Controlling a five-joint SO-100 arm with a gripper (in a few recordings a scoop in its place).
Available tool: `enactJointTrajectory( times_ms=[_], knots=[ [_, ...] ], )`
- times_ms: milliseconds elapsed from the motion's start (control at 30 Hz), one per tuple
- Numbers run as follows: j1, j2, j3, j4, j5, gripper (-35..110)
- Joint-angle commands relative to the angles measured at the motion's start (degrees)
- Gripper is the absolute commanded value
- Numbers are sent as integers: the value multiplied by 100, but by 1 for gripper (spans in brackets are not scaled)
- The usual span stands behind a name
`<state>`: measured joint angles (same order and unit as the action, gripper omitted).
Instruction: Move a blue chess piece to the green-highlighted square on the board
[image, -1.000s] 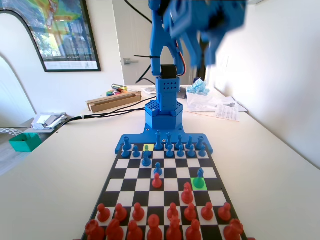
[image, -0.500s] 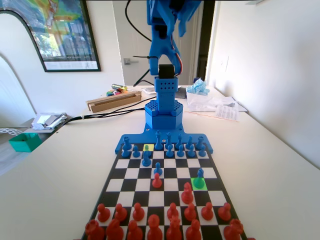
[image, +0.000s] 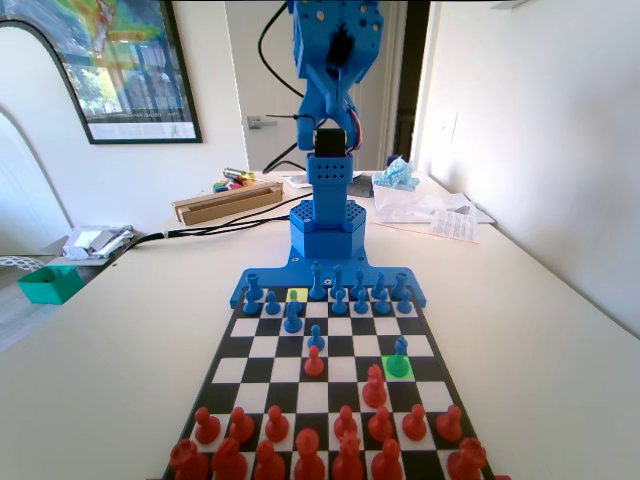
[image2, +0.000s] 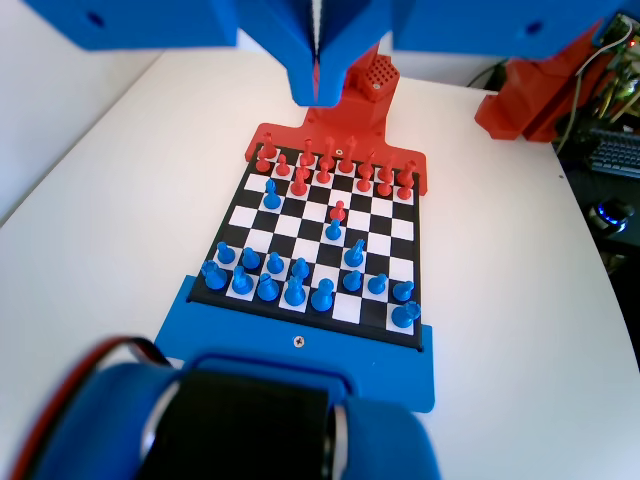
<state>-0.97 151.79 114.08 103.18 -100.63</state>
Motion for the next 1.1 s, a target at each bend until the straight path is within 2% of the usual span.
enactJointTrajectory(
  times_ms=[0,333,1067],
  knots=[
    [-53,580,501,-308,-62,1],
    [44,1169,1072,-1055,123,1],
    [334,2320,1099,-1301,202,1]
  ],
)
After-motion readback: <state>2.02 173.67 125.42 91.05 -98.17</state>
